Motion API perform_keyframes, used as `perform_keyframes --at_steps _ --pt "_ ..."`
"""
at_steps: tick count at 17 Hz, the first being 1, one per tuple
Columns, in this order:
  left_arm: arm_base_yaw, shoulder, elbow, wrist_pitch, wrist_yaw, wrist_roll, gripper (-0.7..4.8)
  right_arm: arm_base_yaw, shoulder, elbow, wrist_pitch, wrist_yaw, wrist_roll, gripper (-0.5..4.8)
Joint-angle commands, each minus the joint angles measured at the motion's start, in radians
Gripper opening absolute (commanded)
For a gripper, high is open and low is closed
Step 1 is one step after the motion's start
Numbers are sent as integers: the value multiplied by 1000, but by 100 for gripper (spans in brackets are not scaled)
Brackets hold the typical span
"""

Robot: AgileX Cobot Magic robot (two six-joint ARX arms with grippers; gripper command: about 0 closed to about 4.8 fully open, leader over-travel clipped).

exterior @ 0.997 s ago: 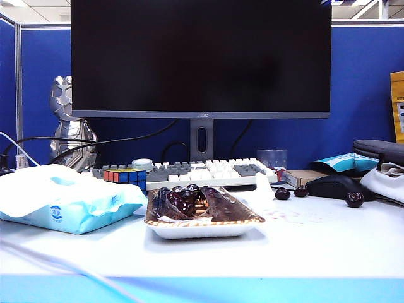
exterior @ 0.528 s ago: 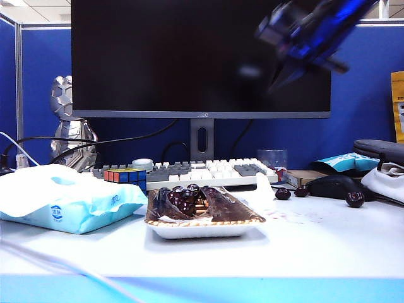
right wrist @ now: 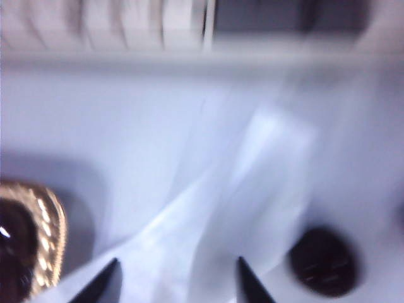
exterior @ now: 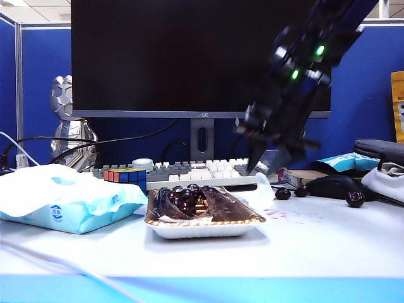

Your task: Use the wet wipes on the table to wipe the cherry juice off the table, then put the wipes back on the table.

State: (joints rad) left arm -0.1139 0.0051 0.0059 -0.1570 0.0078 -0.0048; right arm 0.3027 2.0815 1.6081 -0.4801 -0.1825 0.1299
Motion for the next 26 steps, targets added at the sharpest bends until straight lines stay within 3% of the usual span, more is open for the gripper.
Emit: perform_keyframes --at_steps 1,12,26 --pt "2 -3 -1 -12 4 -4 -2 24 9 9 13 11 -3 220" --pt "2 -3 -1 -11 4 -4 -2 50 31 9 -6 139 -3 212" --pt "2 -3 -1 -11 4 -4 -2 50 -35 9 -4 166 -26 213"
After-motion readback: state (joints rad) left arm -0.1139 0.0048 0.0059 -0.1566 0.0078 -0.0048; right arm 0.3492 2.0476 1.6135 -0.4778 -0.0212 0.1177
